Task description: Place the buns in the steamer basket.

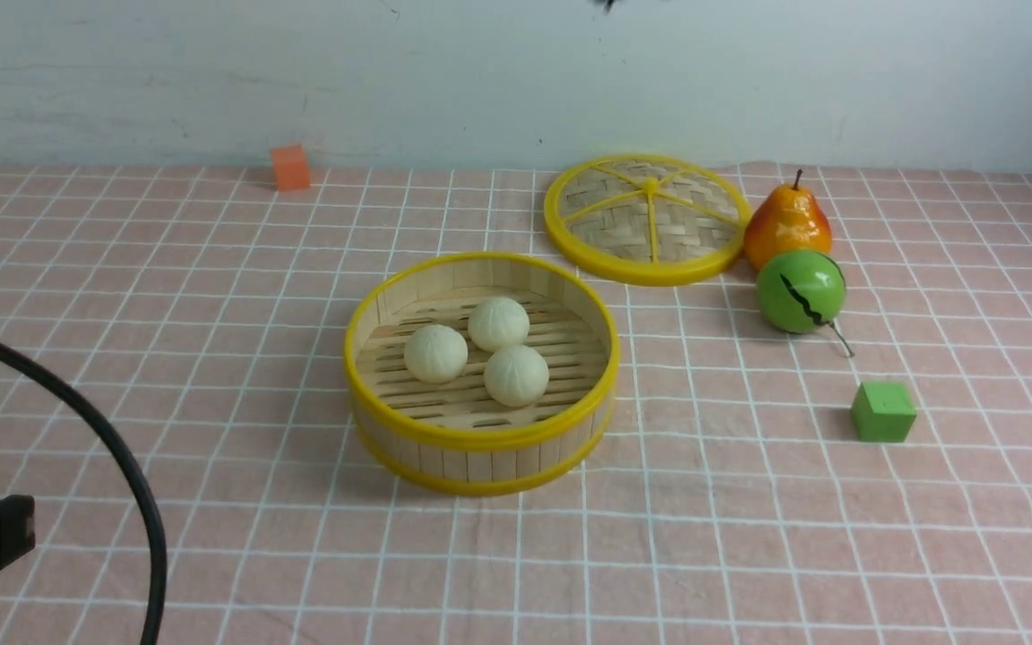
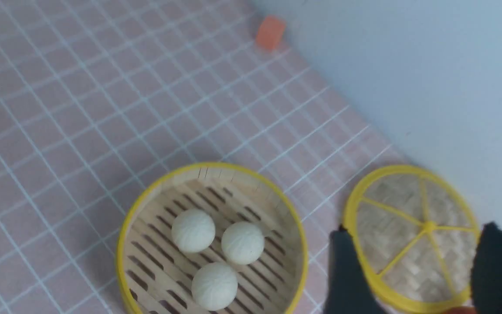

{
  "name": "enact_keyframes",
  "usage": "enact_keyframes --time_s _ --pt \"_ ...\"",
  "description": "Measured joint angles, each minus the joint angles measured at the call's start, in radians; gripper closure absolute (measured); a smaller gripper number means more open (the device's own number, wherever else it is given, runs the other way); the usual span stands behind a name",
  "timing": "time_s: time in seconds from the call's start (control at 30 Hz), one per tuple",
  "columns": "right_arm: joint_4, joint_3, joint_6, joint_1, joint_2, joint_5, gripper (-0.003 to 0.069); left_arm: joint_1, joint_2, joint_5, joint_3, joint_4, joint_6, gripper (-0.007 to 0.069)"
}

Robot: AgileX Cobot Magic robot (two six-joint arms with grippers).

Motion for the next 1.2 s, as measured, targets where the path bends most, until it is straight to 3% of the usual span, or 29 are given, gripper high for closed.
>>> enact_keyframes --time_s 0.1,0.13,0.17,0.23,0.3,0.33,0.37,0.5,0.53,0.57,0.7,0.9,1.2 --pt "-0.021 0.025 0.023 0.000 -0.115 0.033 0.0454 0.000 0.000 0.000 0.000 0.000 0.000 0.0614" --pt "-0.061 0.094 0.035 0.000 -0.211 0.047 0.0589 0.000 0.000 0.000 0.000 0.000 0.000 0.0611" --pt "-0.067 0.104 0.037 0.000 -0.223 0.047 0.0589 0.000 0.000 0.000 0.000 0.000 0.000 0.0611" --pt "-0.142 0.283 0.065 0.000 -0.371 0.050 0.0668 0.000 0.000 0.000 0.000 0.000 0.000 0.0609" --pt "-0.201 0.452 0.107 0.000 -0.499 0.028 0.0676 0.000 0.000 0.000 0.000 0.000 0.000 0.0607" --pt "-0.249 0.648 0.155 0.000 -0.575 -0.026 0.0676 0.000 0.000 0.000 0.000 0.000 0.000 0.0606" --pt "-0.249 0.648 0.162 0.000 -0.588 -0.051 0.0676 0.000 0.000 0.000 0.000 0.000 0.000 0.0606" --pt "-0.382 1.242 0.347 0.000 -0.866 -0.431 0.0676 0.000 0.000 0.000 0.000 0.000 0.000 0.0603" --pt "-0.386 1.267 0.366 0.000 -0.866 -0.450 0.0676 0.000 0.000 0.000 0.000 0.000 0.000 0.0603" --pt "-0.410 1.433 0.434 0.000 -0.937 -0.595 0.0676 0.000 0.000 0.000 0.000 0.000 0.000 0.0603" --pt "-0.469 1.818 0.591 0.000 -1.069 -0.883 0.0674 0.000 0.000 0.000 0.000 0.000 0.000 0.0597" --pt "-0.488 2.162 0.715 -0.005 -1.134 -1.170 0.0670 0.000 0.000 0.000 0.000 0.000 0.000 0.0589" --pt "-0.469 2.304 0.820 -0.038 -1.168 -1.174 0.0664 0.000 0.000 0.000 0.000 -0.001 0.000 0.0585"
